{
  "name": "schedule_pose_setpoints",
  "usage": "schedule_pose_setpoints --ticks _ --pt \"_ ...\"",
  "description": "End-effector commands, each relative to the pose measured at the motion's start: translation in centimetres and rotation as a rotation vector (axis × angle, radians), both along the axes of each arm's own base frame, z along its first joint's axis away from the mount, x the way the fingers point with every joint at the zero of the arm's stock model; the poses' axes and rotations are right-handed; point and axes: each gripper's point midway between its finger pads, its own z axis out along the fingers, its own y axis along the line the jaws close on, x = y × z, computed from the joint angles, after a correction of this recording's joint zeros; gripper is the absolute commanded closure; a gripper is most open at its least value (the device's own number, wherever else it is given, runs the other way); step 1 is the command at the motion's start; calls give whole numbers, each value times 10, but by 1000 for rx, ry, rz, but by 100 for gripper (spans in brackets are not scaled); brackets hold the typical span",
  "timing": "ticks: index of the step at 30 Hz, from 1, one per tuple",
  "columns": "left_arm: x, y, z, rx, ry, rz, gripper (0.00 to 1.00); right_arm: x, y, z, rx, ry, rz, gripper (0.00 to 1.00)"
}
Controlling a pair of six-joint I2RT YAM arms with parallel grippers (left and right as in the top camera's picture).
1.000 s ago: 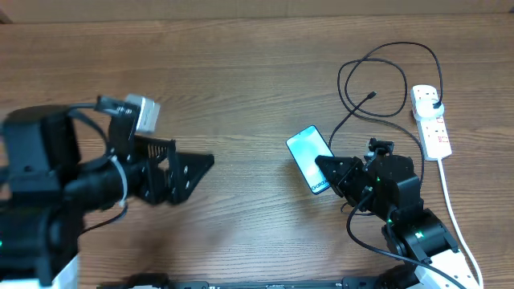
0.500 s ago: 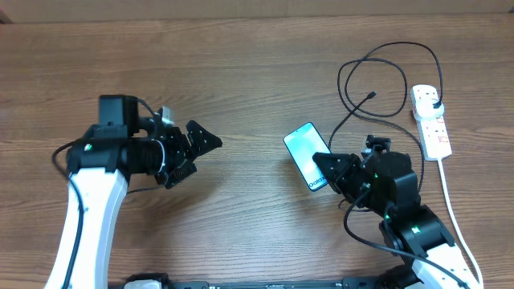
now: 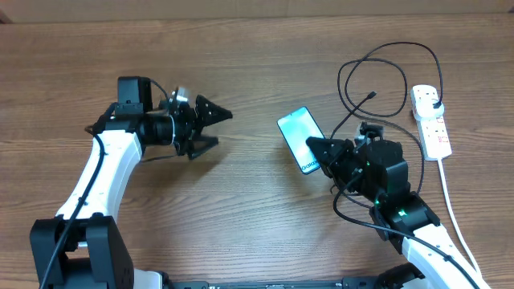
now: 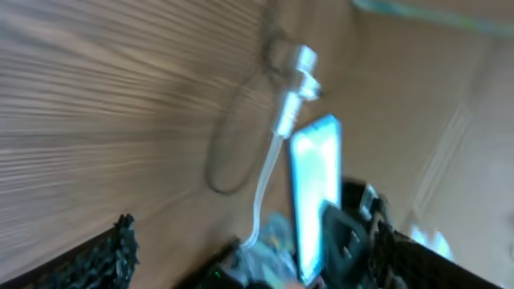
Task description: Plug charger to phone and switch on socket
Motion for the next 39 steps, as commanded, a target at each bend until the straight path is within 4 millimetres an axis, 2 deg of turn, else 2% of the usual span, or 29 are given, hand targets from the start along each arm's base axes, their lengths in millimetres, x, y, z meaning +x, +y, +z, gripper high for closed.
schedule_pose_setpoints --ticks 1,7,12,14,17,23,29,35,39 --pt "-20 -17 39 -150 -158 -149 0 0 5 15 32 -32 25 96" --pt "-52 -14 60 -60 -290 -199 0 -7 9 11 40 -5 63 96" --pt "-80 3 81 171 -431 -155 0 -7 10 11 41 -5 65 96" --pt "-83 15 88 285 -485 -90 0 -6 10 12 41 -9 63 96" --pt "-79 31 87 383 -454 15 1 -6 10 13 42 -14 61 96" --pt "-63 35 84 341 -344 143 0 -4 10 17 52 -25 60 96" --pt "-53 17 74 223 -183 188 0 -4 10 18 146 58 9 96" --pt "-47 -20 60 170 -91 127 0 -3 11 21 161 54 5 96" --pt "-48 -39 40 121 156 179 0 -3 11 21 210 101 -22 96"
